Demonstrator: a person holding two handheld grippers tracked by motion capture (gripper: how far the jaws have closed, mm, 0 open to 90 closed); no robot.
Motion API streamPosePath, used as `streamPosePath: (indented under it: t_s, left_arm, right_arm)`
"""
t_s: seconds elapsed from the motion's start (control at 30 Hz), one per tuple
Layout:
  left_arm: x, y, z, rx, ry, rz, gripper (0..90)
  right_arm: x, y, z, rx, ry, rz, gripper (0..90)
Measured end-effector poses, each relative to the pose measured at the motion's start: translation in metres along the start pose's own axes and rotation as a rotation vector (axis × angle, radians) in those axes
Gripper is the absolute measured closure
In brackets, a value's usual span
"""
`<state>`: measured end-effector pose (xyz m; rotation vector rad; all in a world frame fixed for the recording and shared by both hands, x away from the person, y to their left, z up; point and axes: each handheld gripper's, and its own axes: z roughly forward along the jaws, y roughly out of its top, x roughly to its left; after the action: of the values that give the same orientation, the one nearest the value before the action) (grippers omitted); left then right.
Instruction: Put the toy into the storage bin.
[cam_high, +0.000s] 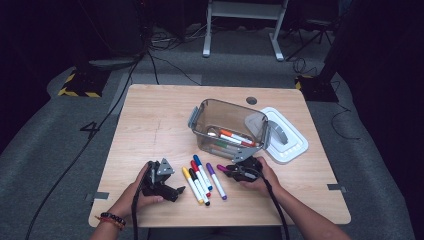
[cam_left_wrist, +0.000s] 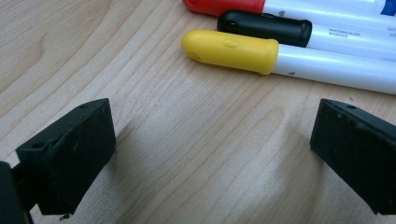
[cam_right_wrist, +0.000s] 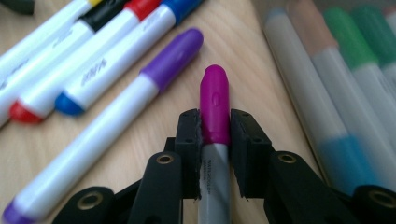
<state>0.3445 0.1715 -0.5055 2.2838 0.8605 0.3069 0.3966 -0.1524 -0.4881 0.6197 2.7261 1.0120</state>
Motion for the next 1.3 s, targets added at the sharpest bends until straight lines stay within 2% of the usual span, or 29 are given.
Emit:
streamPosePath:
  t_s: [0.2,0.47,0.57,0.73,1.03,1.17,1.3]
  left_arm:
    - [0.0,0.0,0.0,0.0,0.001,-0.001,0.5]
    - [0.0,0.0,0.0,0.0,0.0,-0.001,0.4]
    - [0.0,0.0,0.0,0.0,0.0,-0.001,0.4]
    - [0.0,0.0,0.0,0.0,0.0,-0.001,0.4]
    - [0.0,0.0,0.0,0.0,-0.001,-0.003,0.4]
    - [0.0,0.0,0.0,0.0,-0.001,-0.003,0.4]
    - [0.0,0.0,0.0,0.0,-0.001,-0.003,0.4]
  right_arm:
    - [-0.004,-0.025,-0.023,-0.004,0.002,-0.001,74.4]
    - [-0.006,-0.036,-0.059,-0.118,-0.006,0.035,74.5]
    - [-0.005,-0.039,-0.072,-0.142,-0.007,0.021,74.5]
    - [-0.006,-0.044,-0.097,-0.214,-0.01,0.035,74.5]
    - [-0.01,-0.042,-0.145,-0.337,-0.051,0.041,74.5]
    - [-0.014,-0.034,-0.163,-0.352,-0.089,0.031,74.5]
    - [-0.021,-0.016,-0.174,-0.347,-0.117,0.003,74.5]
